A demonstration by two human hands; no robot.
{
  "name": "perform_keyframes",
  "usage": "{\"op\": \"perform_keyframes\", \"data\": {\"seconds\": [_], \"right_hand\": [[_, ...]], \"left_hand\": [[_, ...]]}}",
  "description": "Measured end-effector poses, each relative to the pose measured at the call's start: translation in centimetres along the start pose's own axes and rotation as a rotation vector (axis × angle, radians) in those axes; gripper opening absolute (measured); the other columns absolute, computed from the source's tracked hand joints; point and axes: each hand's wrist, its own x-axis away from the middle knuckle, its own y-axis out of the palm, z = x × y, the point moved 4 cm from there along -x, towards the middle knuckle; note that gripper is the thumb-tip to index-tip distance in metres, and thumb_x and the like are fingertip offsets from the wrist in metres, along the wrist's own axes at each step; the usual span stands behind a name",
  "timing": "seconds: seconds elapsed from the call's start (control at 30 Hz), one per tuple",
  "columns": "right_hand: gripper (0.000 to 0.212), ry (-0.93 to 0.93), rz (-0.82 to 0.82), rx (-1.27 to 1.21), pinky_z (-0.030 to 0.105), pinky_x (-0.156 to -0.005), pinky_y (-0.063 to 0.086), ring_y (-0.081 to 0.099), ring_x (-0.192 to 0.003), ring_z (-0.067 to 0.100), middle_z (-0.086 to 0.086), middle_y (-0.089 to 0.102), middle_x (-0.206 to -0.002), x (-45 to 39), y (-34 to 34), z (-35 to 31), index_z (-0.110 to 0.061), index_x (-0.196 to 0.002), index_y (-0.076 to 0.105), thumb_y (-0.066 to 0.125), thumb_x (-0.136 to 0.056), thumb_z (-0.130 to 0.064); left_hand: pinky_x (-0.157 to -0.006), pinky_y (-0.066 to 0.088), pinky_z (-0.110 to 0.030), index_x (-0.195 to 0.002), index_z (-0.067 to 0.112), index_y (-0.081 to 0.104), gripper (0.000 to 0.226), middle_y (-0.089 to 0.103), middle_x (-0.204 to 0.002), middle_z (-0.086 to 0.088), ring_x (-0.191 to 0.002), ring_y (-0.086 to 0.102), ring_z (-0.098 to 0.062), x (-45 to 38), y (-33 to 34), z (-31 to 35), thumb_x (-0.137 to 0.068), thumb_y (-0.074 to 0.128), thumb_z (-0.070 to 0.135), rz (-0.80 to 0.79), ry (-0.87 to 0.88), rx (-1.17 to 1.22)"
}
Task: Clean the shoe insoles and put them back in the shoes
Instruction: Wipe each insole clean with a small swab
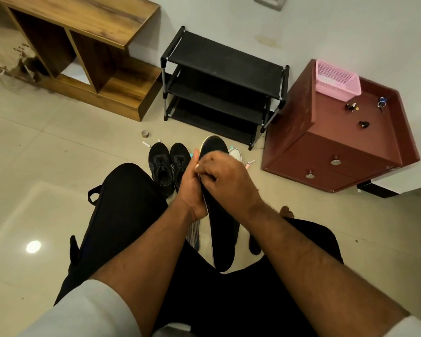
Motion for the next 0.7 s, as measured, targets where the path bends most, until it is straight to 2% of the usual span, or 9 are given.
{"op": "perform_keyframes", "data": {"seconds": [0.07,0.2,0.3,0.37,0.43,0.5,0.57,0.7], "right_hand": [[0.010,-0.007,-0.039,-0.026,0.034,-0.077,0.053,0.060,-0.083,0.017,0.008,0.066,-0.088,1.7,0.8,-0.1,-0.002,-0.085,0.072,0.066,-0.079,0.002],[0.011,0.015,-0.069,-0.064,0.027,-0.078,0.054,0.061,-0.083,0.014,0.007,0.067,-0.090,3.3,1.1,0.2,-0.005,-0.088,0.073,0.069,-0.079,0.000],[0.012,0.017,-0.046,-0.054,0.026,-0.078,0.053,0.060,-0.083,0.014,0.007,0.066,-0.089,1.9,0.5,0.2,-0.004,-0.088,0.074,0.067,-0.080,0.001],[0.010,0.013,-0.007,-0.022,0.028,-0.074,0.053,0.059,-0.080,0.015,0.008,0.064,-0.087,0.1,-0.2,0.2,-0.002,-0.086,0.073,0.064,-0.082,0.000],[0.010,-0.016,0.022,0.015,0.029,-0.070,0.053,0.058,-0.078,0.016,0.009,0.062,-0.087,-1.6,-1.0,0.6,-0.001,-0.085,0.072,0.062,-0.085,-0.003],[0.010,-0.017,0.040,0.036,0.028,-0.072,0.053,0.058,-0.081,0.015,0.007,0.061,-0.090,-3.1,-1.8,1.5,-0.003,-0.088,0.072,0.062,-0.085,-0.005],[0.012,0.018,0.054,0.058,0.028,-0.078,0.053,0.058,-0.087,0.014,0.006,0.061,-0.094,-4.1,-2.4,2.6,-0.004,-0.093,0.072,0.062,-0.086,-0.005],[0.015,0.072,0.056,0.053,0.028,-0.084,0.051,0.058,-0.091,0.011,0.004,0.062,-0.097,-4.2,-2.8,3.8,-0.006,-0.095,0.072,0.060,-0.087,-0.006]], "left_hand": [[-0.112,0.038,-0.041,-0.114,0.008,0.069,0.079,0.064,-0.114,-0.013,-0.113,0.060,-0.025,-0.3,-0.5,0.1,-0.079,0.053,0.077,0.027,-0.022,-0.015],[-0.109,0.039,-0.040,-0.097,0.006,0.077,0.076,0.068,-0.104,-0.014,-0.103,0.061,-0.026,-0.6,-0.6,0.3,-0.085,0.045,0.074,0.048,-0.012,0.018],[-0.109,0.043,-0.039,-0.104,0.008,0.075,0.072,0.067,-0.109,-0.014,-0.111,0.062,-0.025,-0.1,0.1,0.1,-0.085,0.049,0.072,0.036,-0.020,0.011],[-0.095,0.051,-0.037,-0.105,0.012,0.076,0.066,0.069,-0.113,-0.013,-0.110,0.066,-0.024,0.2,0.8,-0.1,-0.090,0.046,0.068,0.014,0.006,0.008],[-0.089,0.054,-0.038,-0.116,0.014,0.072,0.063,0.068,-0.121,-0.014,-0.112,0.066,-0.025,0.6,1.3,-0.3,-0.095,0.040,0.064,-0.012,0.028,0.028],[-0.095,0.053,-0.044,-0.131,0.017,0.062,0.067,0.064,-0.129,-0.015,-0.120,0.061,-0.029,0.8,1.4,-0.2,-0.095,0.034,0.066,-0.030,0.025,-0.003],[-0.103,0.046,-0.052,-0.132,0.021,0.062,0.072,0.062,-0.131,-0.016,-0.123,0.058,-0.033,0.6,1.1,-0.2,-0.092,0.030,0.072,-0.046,0.008,-0.050],[-0.097,0.047,-0.051,-0.128,0.023,0.064,0.077,0.064,-0.129,-0.016,-0.120,0.060,-0.032,0.5,1.1,0.0,-0.089,0.025,0.077,-0.045,0.003,-0.069]]}}
